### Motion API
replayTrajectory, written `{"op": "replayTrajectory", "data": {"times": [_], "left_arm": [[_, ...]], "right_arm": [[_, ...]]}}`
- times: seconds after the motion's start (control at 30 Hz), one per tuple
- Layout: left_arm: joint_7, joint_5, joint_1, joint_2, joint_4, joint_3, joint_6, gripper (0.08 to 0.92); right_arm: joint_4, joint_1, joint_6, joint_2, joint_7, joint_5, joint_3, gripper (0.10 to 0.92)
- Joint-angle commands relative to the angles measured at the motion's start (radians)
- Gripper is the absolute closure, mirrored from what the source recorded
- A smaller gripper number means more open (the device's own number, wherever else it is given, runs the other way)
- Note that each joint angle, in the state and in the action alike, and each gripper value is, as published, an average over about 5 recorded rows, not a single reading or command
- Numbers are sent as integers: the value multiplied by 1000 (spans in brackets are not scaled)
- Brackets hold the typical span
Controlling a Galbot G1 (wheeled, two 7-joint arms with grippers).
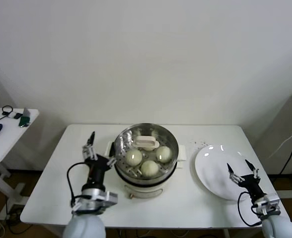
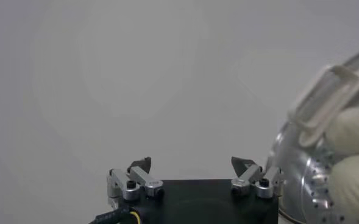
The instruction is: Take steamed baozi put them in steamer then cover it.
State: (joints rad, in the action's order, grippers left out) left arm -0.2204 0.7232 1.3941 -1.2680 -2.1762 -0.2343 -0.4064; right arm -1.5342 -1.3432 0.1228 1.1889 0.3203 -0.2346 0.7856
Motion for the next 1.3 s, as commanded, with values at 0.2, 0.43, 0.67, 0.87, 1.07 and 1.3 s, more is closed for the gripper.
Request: {"op": "replayTrajectory", "data": {"times": [0.2, 0.43, 0.67, 0.87, 1.07, 1.3], "left_arm": [[-52, -707, 251, -108, 180, -454, 665, 177], [17, -771, 302, -109, 276, -448, 716, 177], [36, -780, 309, -111, 302, -443, 717, 177], [40, -779, 298, -106, 310, -440, 711, 177], [41, -774, 298, -107, 310, -436, 712, 177], [44, -756, 298, -105, 307, -422, 712, 177]], "right_arm": [[-59, -57, 12, 9, -2, -29, -3, 203], [-104, -84, 12, -1, -9, -60, -22, 203], [-114, -96, 11, -10, -22, -91, -39, 203], [-115, -104, 15, -6, -27, -90, -43, 203], [-112, -108, 17, -2, -22, -91, -43, 203], [-110, -109, 20, 1, -18, -79, -40, 203]]}}
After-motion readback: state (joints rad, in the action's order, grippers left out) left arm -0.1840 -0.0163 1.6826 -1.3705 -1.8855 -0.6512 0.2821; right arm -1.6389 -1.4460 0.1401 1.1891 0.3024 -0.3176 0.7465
